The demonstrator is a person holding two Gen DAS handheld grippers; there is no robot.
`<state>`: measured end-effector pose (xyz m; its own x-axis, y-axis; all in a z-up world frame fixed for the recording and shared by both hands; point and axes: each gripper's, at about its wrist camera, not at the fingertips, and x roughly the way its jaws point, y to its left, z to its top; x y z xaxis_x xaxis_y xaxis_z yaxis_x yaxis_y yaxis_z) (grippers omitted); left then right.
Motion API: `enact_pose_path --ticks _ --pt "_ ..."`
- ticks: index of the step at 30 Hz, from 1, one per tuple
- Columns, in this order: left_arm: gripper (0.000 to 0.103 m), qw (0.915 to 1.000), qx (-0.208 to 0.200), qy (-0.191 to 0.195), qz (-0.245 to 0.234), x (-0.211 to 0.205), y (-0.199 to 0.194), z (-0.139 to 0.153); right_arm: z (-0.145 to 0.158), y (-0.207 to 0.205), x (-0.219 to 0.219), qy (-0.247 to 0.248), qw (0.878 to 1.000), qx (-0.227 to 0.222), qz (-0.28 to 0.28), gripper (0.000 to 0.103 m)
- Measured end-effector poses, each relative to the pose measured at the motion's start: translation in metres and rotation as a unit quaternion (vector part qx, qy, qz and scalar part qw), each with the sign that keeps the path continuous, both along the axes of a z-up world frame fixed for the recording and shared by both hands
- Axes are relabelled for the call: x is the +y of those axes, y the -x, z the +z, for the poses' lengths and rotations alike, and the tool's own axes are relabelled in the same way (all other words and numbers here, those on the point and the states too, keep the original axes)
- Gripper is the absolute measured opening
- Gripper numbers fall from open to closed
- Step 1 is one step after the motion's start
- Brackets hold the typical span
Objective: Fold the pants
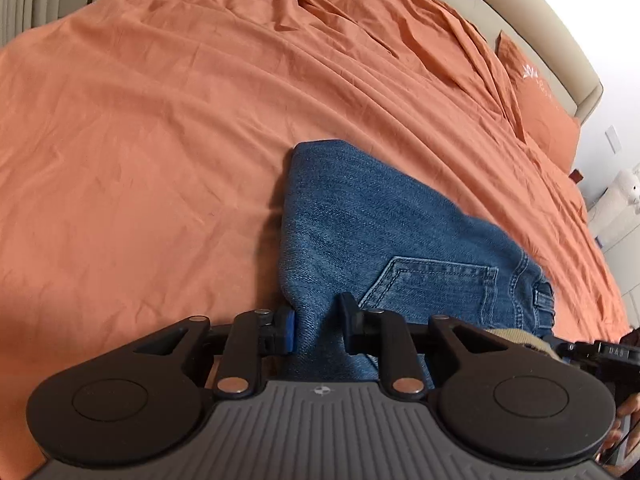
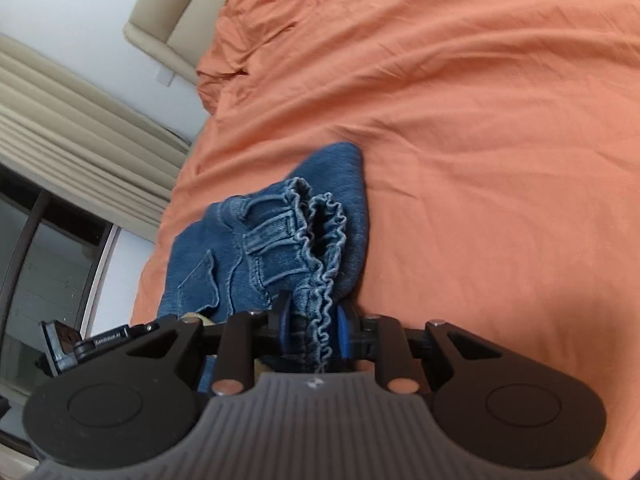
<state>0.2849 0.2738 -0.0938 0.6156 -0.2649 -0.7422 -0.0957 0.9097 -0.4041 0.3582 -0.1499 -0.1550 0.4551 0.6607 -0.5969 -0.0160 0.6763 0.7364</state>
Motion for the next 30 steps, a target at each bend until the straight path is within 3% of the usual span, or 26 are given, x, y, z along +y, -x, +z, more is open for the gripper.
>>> enact_pose_path --ticks 2,3,6,10,13,16,18,20,26,30 --pt "0.026 0.9999 0.001 -0.015 0.0 -0.001 0.004 0.006 0.001 -0.003 0.002 0.007 1.0 0.003 -0.004 0.024" --pt "0.027 0.9997 0.004 -0.024 0.003 -0.001 0.007 0.009 0.005 -0.002 0.004 0.023 1.0 -0.003 0.0 0.031" --pt "0.027 0.9969 0.007 -0.075 0.023 0.001 0.019 0.024 0.028 0.006 0.009 0.088 0.995 -0.035 0.013 0.035" --pt "0.025 0.9932 -0.012 -0.115 0.013 -0.015 0.048 0.047 0.062 0.028 0.012 0.178 0.978 -0.102 0.028 0.035" --pt "0.025 0.9906 -0.043 -0.129 -0.003 -0.036 0.074 0.062 0.087 0.051 0.025 0.206 0.965 -0.156 0.049 0.034" --pt "0.025 0.9794 -0.069 -0.189 -0.013 -0.063 0.096 0.063 0.102 0.078 0.048 0.235 0.946 -0.209 0.078 0.034" --pt "0.025 0.9746 -0.065 -0.213 -0.025 -0.075 0.105 0.053 0.101 0.095 0.064 0.268 0.93 -0.232 0.094 0.034" --pt "0.025 0.9762 -0.048 -0.209 -0.031 -0.078 0.11 0.038 0.09 0.103 0.077 0.301 0.92 -0.23 0.102 0.034" --pt "0.031 0.978 -0.017 -0.207 -0.014 -0.062 0.115 0.0 0.049 0.102 0.081 0.317 0.919 -0.207 0.105 0.033" --pt "0.032 0.9808 -0.002 -0.195 0.001 -0.059 0.108 0.001 0.04 0.095 0.088 0.334 0.913 -0.2 0.118 0.033"
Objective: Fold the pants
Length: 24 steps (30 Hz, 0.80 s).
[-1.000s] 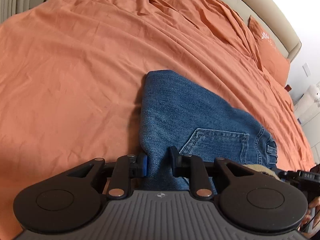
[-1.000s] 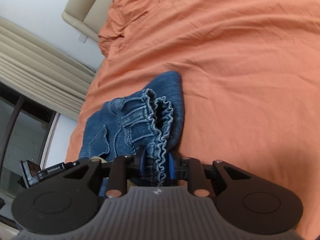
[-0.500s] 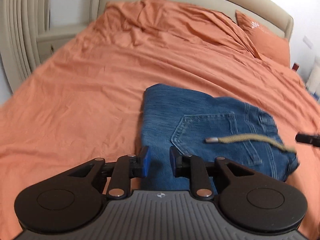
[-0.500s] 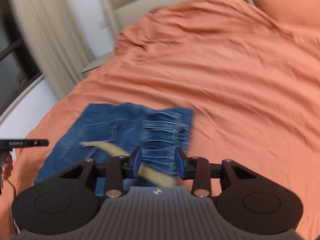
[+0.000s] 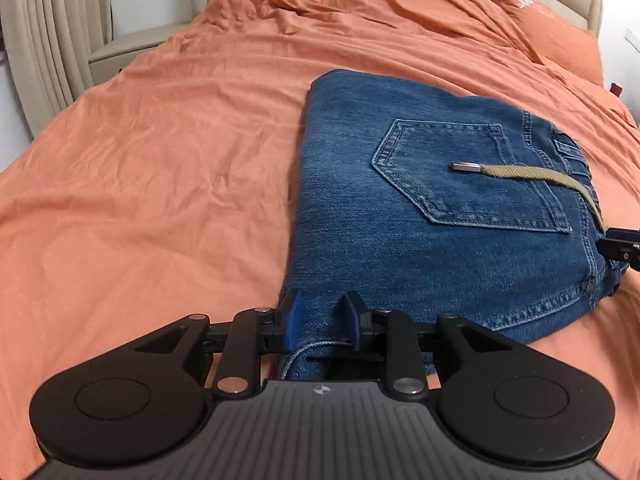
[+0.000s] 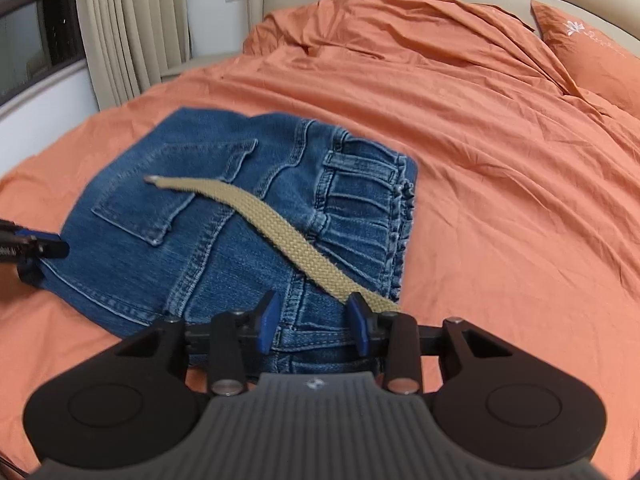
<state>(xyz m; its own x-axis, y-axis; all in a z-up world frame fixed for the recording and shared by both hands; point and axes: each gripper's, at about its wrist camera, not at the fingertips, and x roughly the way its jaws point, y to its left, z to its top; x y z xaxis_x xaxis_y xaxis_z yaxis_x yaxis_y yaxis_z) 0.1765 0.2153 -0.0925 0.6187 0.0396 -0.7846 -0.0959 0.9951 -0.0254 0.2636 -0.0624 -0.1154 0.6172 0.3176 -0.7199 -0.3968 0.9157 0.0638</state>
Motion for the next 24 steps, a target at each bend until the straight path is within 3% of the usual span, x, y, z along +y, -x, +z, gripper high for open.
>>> enact_pose_path --ticks 5,8,11,13,15,19,20,21,22,24 --pt "0.033 0.9999 -0.007 -0.011 0.006 -0.005 0.008 0.018 0.012 -0.007 0.004 0.004 1.0 0.016 -0.007 0.034" --pt "0.032 0.999 -0.04 -0.016 0.013 -0.008 0.024 0.041 0.033 -0.001 0.002 -0.008 1.0 0.005 -0.011 0.036" --pt "0.032 0.9964 -0.08 -0.021 0.019 -0.016 0.047 0.073 0.061 0.019 0.001 -0.013 0.999 -0.027 -0.013 0.048" --pt "0.032 0.9935 -0.109 -0.026 0.022 -0.024 0.065 0.097 0.082 0.037 0.0 -0.013 0.998 -0.051 -0.013 0.048" --pt "0.032 0.9894 -0.139 -0.03 0.029 -0.035 0.086 0.121 0.102 0.057 -0.002 -0.019 0.997 -0.074 -0.014 0.06" --pt "0.034 0.9805 -0.188 -0.025 0.051 -0.055 0.126 0.162 0.14 0.101 -0.007 -0.038 0.992 -0.116 -0.019 0.072" --pt "0.036 0.9786 -0.195 -0.028 0.058 -0.062 0.135 0.171 0.148 0.113 -0.008 -0.04 0.991 -0.126 -0.02 0.076" --pt "0.046 0.976 -0.205 -0.03 0.065 -0.071 0.145 0.177 0.155 0.124 -0.008 -0.042 0.99 -0.134 -0.024 0.076" --pt "0.063 0.9736 -0.216 -0.031 0.069 -0.078 0.153 0.182 0.16 0.135 -0.008 -0.043 0.989 -0.142 -0.028 0.076" --pt "0.078 0.9712 -0.226 -0.035 0.067 -0.096 0.169 0.188 0.168 0.158 -0.009 -0.046 0.986 -0.155 -0.036 0.081"
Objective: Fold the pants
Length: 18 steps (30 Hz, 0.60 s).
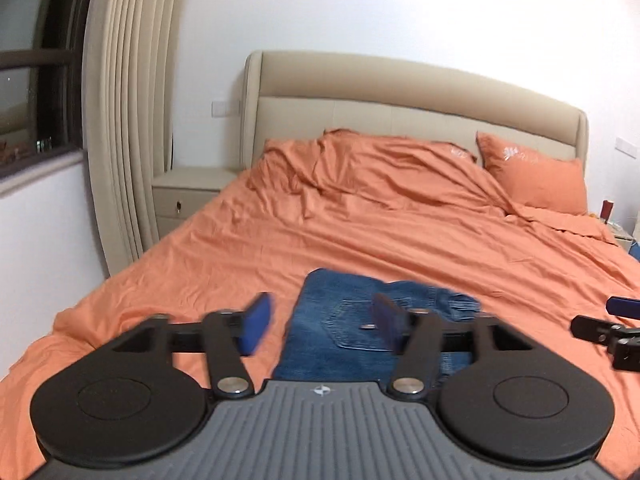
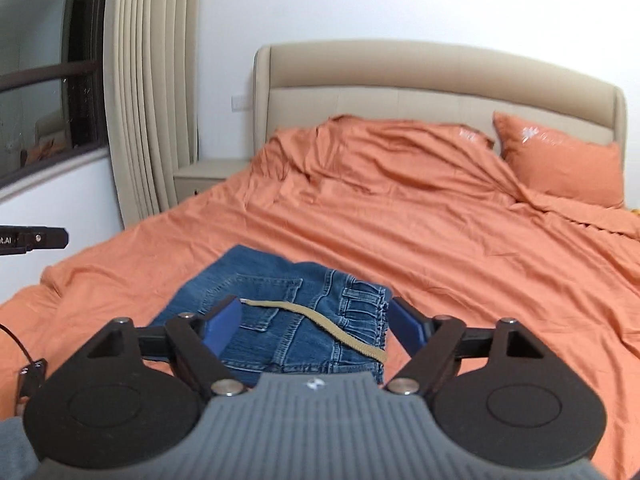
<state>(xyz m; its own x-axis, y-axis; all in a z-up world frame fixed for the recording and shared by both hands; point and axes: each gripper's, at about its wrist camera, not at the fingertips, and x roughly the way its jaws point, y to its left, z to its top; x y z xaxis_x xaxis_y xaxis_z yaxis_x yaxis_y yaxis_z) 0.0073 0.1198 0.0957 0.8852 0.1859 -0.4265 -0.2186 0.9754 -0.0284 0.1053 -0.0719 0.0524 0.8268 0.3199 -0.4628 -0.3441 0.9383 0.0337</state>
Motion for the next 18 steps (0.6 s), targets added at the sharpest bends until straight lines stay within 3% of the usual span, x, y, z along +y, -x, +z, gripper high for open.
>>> enact_pose_path --ticks 6,12,18 --pt "0.093 0.9993 0.02 -0.004 0.03 -0.037 0.022 -0.01 0.007 0.058 0.001 0.007 0.999 -0.029 -0.042 0.081" --pt "0.093 0.9973 0.066 0.0 0.033 -0.052 0.022 -0.039 -0.009 0.083 -0.006 -0.021 0.998 -0.005 -0.066 0.081" --pt "0.093 0.993 0.11 -0.008 0.041 -0.06 0.014 -0.071 -0.041 0.076 0.001 0.003 0.997 0.009 -0.075 0.081"
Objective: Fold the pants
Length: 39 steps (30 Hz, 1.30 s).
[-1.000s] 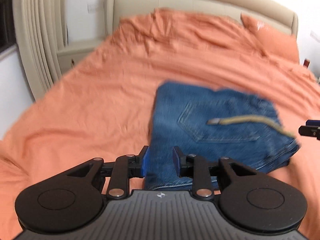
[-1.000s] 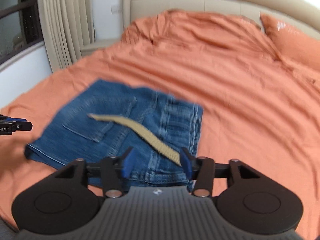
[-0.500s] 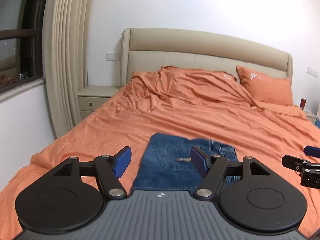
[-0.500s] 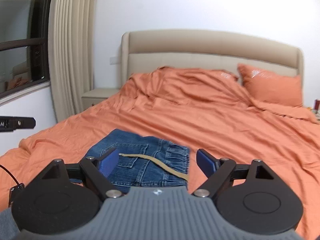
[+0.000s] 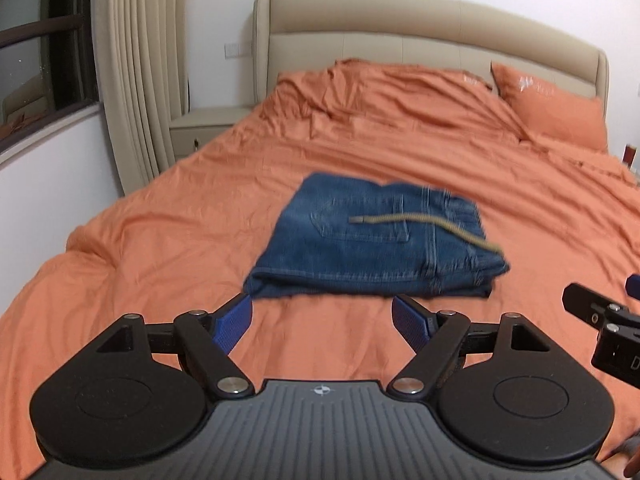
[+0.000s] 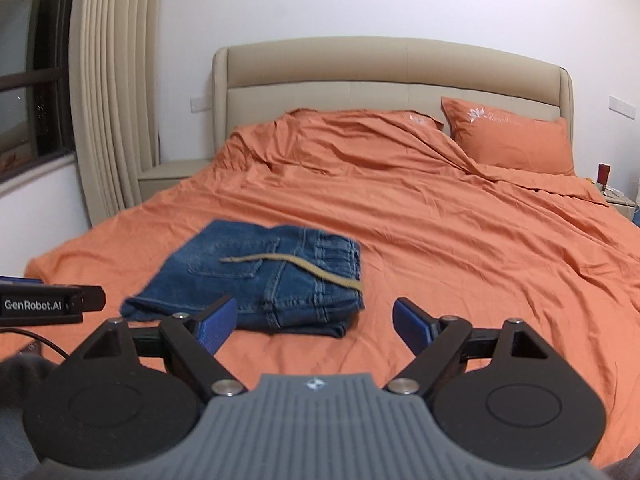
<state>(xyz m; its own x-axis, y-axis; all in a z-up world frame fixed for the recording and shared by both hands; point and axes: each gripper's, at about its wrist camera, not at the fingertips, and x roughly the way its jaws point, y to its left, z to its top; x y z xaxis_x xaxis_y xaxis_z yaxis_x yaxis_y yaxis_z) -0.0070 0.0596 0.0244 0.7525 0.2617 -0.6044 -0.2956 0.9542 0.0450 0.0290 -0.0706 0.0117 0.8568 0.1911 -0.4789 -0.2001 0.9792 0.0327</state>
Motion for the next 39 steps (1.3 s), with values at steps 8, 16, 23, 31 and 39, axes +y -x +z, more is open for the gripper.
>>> enact_pose_path --ticks 8,16,23,31,39 --pt "0.093 0.9989 0.044 0.009 -0.007 0.003 -0.018 -0.018 -0.03 -0.017 0.01 0.022 0.999 0.028 -0.001 0.082" --pt "0.093 0.9985 0.053 -0.01 -0.01 -0.003 -0.018 -0.019 -0.038 -0.022 0.011 0.017 0.999 0.044 0.01 0.082" --pt "0.093 0.9986 0.05 -0.014 -0.012 -0.004 -0.018 -0.016 -0.034 -0.019 0.008 0.011 0.999 0.042 0.01 0.082" --pt "0.093 0.9986 0.05 -0.015 -0.012 -0.004 -0.017 -0.015 -0.031 -0.017 0.006 0.008 0.999 0.039 0.011 0.082" --pt "0.093 0.9986 0.05 -0.014 -0.012 -0.005 -0.017 -0.016 -0.029 -0.015 0.008 0.009 0.999 0.037 0.013 0.082"
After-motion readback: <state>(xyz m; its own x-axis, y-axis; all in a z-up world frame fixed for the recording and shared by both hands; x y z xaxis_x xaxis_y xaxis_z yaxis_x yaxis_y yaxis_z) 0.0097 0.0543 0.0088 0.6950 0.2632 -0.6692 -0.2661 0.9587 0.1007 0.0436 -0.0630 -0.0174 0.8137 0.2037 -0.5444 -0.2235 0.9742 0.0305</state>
